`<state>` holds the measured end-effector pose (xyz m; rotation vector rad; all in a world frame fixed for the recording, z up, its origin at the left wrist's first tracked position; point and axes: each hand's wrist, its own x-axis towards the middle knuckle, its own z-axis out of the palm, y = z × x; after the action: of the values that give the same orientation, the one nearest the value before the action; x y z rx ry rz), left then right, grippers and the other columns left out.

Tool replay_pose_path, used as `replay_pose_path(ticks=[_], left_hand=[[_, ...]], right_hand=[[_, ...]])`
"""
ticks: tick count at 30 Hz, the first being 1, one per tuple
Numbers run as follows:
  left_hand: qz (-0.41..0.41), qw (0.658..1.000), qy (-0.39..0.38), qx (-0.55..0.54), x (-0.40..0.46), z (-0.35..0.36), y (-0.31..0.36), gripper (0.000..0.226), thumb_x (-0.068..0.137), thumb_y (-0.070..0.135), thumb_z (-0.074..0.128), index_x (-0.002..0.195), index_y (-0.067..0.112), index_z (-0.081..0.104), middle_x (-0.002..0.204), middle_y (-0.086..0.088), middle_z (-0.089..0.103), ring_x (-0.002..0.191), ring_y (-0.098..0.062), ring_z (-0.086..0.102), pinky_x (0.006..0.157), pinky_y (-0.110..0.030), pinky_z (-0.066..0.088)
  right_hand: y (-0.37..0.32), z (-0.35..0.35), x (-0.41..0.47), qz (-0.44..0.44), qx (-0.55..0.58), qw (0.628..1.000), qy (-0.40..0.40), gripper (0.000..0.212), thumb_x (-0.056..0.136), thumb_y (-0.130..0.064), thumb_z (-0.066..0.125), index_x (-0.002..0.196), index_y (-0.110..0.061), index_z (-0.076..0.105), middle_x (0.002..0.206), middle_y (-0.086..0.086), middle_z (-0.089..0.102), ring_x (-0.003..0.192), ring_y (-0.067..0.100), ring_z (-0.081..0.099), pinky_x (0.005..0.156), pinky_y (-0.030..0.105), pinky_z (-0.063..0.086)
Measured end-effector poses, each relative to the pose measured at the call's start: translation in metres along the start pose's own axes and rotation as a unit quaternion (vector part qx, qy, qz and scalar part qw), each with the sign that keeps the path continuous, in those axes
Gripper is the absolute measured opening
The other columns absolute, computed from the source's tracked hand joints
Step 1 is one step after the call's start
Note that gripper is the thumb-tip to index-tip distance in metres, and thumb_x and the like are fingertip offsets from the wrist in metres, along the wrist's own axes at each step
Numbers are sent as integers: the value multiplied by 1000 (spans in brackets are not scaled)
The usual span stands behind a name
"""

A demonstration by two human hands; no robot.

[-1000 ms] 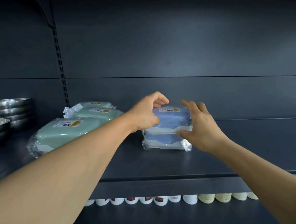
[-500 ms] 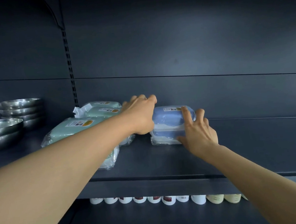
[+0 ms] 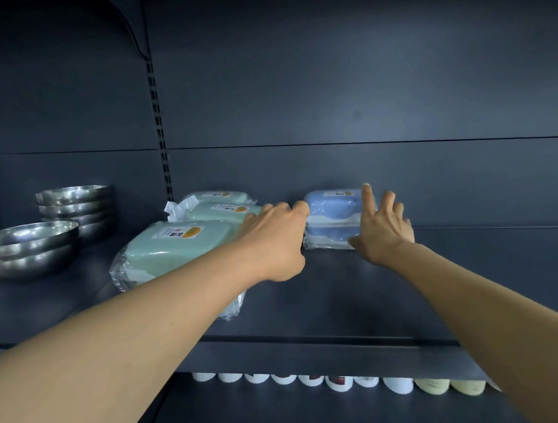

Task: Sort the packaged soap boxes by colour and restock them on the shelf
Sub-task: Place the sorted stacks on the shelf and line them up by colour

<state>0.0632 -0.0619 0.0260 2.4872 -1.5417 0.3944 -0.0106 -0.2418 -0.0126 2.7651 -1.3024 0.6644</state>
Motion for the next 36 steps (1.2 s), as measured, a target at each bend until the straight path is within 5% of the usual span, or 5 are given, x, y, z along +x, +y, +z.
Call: replay_pose_path(ticks=[9, 14, 23, 29, 36], left_hand=[[-33, 999, -14, -15, -42, -11, 32, 57, 85, 6, 55, 136, 20, 33, 125, -1, 49, 100, -20, 46, 71, -32, 40], [-65, 997, -21, -45, -95, -16, 37, 59, 86, 13, 57, 138, 26, 33, 131, 5, 51, 117, -18, 49, 82, -34, 45], [-85, 987, -124, -57, -210, 29, 15, 50, 89, 29, 59, 134, 27, 38, 128, 6, 53, 112, -20, 53, 83, -35, 47], [-97, 966, -223, -89, -284, 96, -19, 53, 90, 31, 59, 138, 27, 36, 132, 4, 51, 118, -20, 50, 87, -37, 46], [-111, 929, -340, -97, -383, 196, -63, 39, 88, 29, 59, 124, 25, 44, 121, 2, 56, 107, -21, 56, 76, -33, 45]], right_hand=[[6, -41, -86, -94, 21, 993, -60, 64, 89, -37, 57, 139, -13, 25, 138, 11, 28, 125, 29, 28, 98, 37, 34], [3, -60, -150, -136, 70, 987, -44, 57, 90, -36, 57, 136, -14, 31, 134, 9, 34, 122, 27, 29, 98, 36, 36], [-29, -30, -267, -198, 92, 974, -58, 52, 91, -34, 54, 137, -17, 37, 137, 3, 35, 125, 24, 29, 99, 30, 33], [-51, 43, -354, -174, 74, 963, -194, 57, 92, -36, 53, 141, -17, 30, 141, 5, 29, 130, 26, 26, 104, 34, 34], [-69, 148, -459, -79, 63, 925, -367, 53, 89, -33, 53, 137, -16, 37, 136, 6, 32, 127, 26, 30, 105, 35, 33]])
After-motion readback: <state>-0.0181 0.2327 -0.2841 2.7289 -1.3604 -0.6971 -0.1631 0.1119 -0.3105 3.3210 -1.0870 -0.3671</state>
